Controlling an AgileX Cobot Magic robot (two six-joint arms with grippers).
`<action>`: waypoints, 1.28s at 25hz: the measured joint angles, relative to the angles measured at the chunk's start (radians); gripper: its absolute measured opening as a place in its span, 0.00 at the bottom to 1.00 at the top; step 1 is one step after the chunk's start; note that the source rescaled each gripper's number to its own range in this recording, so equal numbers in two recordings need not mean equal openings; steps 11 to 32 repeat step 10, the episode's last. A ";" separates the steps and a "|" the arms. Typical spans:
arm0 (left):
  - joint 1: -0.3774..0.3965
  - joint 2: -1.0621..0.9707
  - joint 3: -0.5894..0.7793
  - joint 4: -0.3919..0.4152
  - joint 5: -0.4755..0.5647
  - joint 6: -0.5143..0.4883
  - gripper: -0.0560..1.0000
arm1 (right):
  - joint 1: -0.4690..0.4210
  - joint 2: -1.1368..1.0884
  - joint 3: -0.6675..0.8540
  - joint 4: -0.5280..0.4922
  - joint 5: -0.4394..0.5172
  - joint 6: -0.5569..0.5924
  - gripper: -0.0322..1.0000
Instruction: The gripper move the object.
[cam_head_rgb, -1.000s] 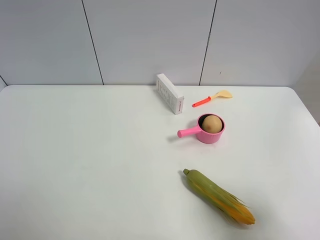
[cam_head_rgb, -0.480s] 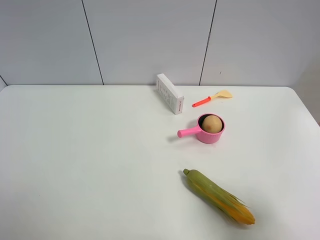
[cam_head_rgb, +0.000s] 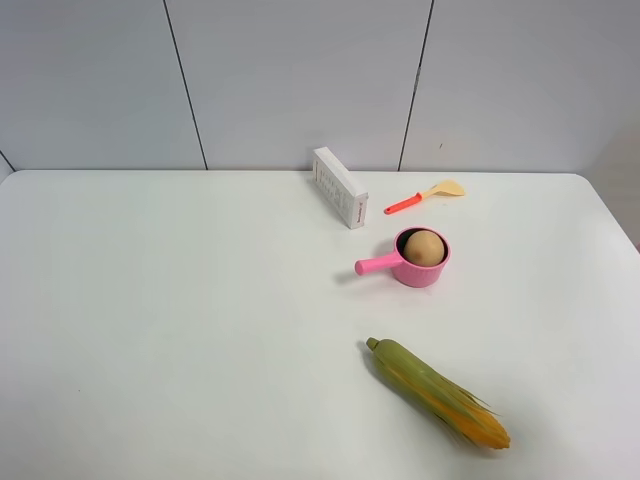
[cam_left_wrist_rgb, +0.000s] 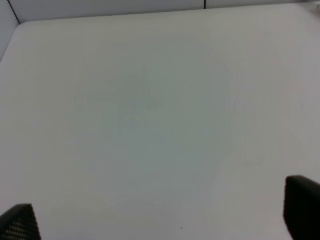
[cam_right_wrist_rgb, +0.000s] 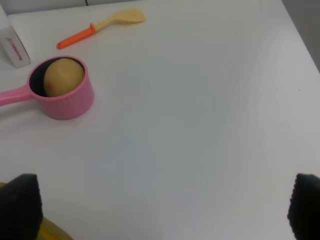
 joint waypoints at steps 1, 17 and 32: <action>0.000 0.000 0.000 0.000 0.000 0.000 1.00 | 0.000 0.000 0.000 0.000 0.000 0.000 1.00; 0.000 0.000 0.000 0.000 0.000 0.000 1.00 | 0.000 0.000 0.000 0.000 0.000 0.000 1.00; 0.000 0.000 0.000 0.000 0.000 0.000 1.00 | 0.000 0.000 0.000 0.000 0.000 0.000 1.00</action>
